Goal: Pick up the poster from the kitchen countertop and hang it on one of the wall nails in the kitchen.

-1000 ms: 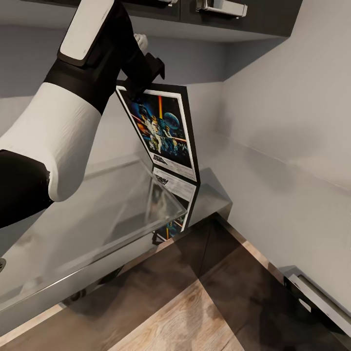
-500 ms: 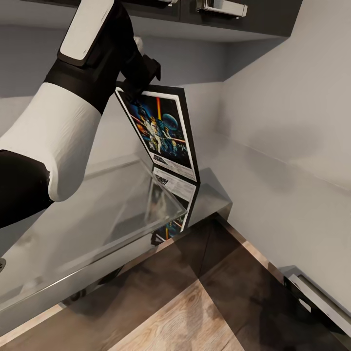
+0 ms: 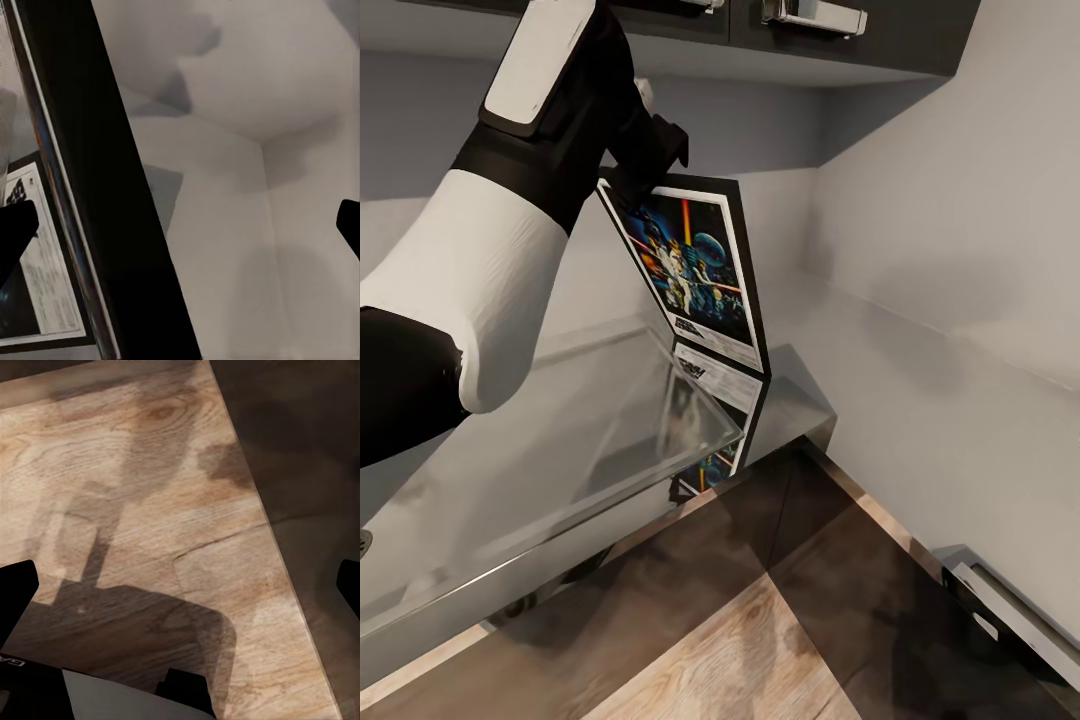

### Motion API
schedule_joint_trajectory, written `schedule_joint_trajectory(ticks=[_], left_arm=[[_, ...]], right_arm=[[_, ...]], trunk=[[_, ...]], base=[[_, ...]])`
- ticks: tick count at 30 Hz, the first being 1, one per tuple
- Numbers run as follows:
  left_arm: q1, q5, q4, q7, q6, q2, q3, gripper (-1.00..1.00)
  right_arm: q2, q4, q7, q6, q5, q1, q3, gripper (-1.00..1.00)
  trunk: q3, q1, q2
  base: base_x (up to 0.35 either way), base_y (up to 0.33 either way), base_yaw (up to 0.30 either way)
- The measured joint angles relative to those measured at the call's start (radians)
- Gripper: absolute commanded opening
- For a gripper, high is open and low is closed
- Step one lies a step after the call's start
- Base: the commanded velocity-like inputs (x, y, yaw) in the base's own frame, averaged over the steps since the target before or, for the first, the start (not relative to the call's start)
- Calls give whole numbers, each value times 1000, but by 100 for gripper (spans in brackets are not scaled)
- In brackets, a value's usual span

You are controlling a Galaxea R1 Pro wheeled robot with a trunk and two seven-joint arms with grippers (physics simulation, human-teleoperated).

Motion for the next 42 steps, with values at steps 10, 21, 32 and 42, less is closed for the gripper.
schedule_joint_trajectory(ticks=[10, 21, 32, 42], left_arm=[[1, 1, -9, 44, -25, 0, 0, 100], [1, 1, -14, 49, -27, 0, -1, -100], [1, 2, 0, 49, -29, 0, -1, -100], [1, 1, -1, 49, -32, 0, 0, -100]], right_arm=[[0, 0, 0, 0, 0, 0, 0, 100], [0, 0, 0, 0, 0, 0, 0, 100], [0, 0, 0, 0, 0, 0, 0, 100], [0, 0, 0, 0, 0, 0, 0, 100]], trunk=[[0, 0, 0], [0, 0, 0], [0, 0, 0], [0, 0, 0]], base=[[0, 0, 0], [0, 0, 0], [0, 0, 0], [0, 0, 0]])
